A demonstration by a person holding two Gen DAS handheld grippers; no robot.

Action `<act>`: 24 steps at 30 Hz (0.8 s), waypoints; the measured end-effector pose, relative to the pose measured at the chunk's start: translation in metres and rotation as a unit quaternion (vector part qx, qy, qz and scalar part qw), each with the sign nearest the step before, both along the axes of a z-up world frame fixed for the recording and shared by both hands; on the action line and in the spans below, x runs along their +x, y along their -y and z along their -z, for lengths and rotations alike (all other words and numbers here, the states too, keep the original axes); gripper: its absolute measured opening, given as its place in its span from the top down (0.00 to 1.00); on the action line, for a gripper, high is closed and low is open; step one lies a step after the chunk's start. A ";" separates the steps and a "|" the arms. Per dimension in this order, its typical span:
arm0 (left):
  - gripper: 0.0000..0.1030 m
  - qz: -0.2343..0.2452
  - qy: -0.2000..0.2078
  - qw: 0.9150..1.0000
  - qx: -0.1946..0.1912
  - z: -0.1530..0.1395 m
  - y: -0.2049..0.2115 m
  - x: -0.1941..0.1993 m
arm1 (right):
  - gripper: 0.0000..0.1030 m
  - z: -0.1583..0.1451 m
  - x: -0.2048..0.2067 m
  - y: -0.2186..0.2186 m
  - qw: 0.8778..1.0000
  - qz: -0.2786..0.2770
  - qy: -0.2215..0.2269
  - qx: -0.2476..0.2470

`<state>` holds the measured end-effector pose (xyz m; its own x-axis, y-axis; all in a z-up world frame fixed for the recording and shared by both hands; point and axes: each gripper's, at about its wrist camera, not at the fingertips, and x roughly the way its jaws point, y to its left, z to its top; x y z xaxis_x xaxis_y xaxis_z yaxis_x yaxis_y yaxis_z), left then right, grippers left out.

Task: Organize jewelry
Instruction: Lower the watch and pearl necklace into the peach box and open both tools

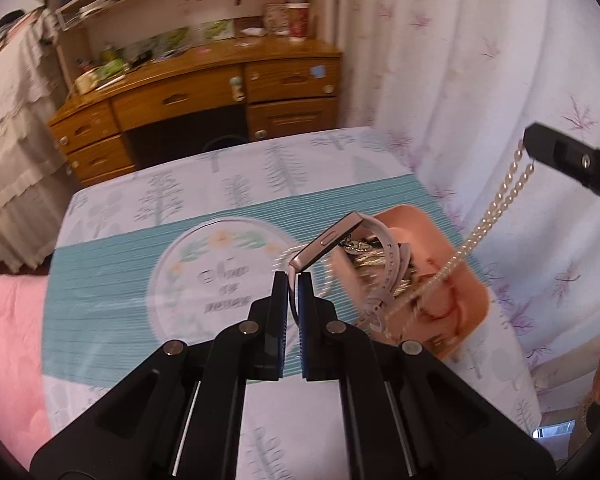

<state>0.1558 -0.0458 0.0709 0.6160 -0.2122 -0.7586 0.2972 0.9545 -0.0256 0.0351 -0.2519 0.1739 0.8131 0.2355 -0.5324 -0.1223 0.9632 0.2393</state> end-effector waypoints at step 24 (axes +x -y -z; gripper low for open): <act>0.98 0.096 -0.056 0.993 0.041 0.081 0.089 -0.012 | 0.95 0.047 0.021 0.050 0.997 0.006 -0.072 0.003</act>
<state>0.1441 -0.1347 -0.0098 0.4820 -0.2514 -0.8393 0.4729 0.8811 0.0077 0.0558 -0.3021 0.1266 0.7312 0.2301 -0.6422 -0.0746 0.9627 0.2600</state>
